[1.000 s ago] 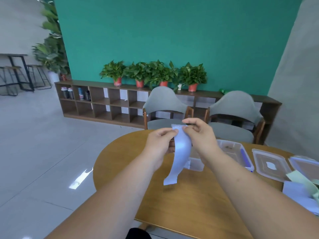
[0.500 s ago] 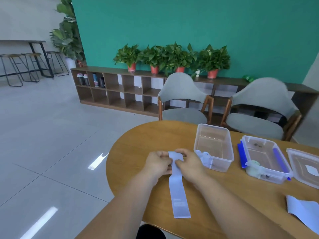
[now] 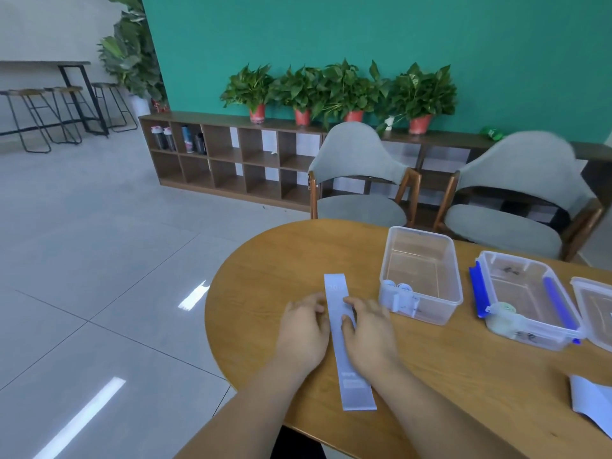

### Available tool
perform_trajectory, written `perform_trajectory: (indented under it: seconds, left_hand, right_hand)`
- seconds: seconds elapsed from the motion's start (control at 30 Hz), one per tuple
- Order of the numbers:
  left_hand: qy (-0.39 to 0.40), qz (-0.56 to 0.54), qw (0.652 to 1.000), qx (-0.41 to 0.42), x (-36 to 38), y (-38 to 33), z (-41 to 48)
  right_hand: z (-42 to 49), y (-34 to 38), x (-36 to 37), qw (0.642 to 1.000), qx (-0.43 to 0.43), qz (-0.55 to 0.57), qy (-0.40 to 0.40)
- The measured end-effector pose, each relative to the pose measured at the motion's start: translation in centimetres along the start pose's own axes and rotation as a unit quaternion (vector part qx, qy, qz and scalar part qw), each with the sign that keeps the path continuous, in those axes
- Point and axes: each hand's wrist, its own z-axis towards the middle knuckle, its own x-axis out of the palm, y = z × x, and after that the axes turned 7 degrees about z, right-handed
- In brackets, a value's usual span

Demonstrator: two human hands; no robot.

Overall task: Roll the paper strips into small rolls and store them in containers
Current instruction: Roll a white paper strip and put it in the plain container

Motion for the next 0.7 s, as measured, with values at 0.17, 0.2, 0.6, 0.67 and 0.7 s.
perform_trajectory:
  seconds: [0.17, 0.2, 0.6, 0.67, 0.7]
  left_hand:
    - [0.035, 0.017, 0.998, 0.055, 0.1, 0.1, -1.0]
    - [0.044, 0.006, 0.998, 0.050, -0.1, 0.1, -1.1]
    - [0.092, 0.057, 0.979, 0.174, -0.9, 0.5, -6.9]
    - [0.086, 0.083, 0.971, 0.207, -0.9, 0.3, -7.7]
    - [0.083, 0.100, 0.965, 0.227, -0.9, 0.0, -8.0]
  right_hand:
    - [-0.1, -0.9, -0.5, 0.999, -0.017, 0.012, 0.027]
    - [-0.2, -1.0, -0.9, 0.999, -0.022, 0.020, 0.033]
    - [-6.1, -3.6, -3.4, 0.993, -0.109, 0.002, 0.052]
    - [-6.7, -4.0, -3.5, 0.991, -0.121, -0.016, 0.059]
    - [-6.8, -4.1, -3.4, 0.990, -0.126, -0.026, 0.061]
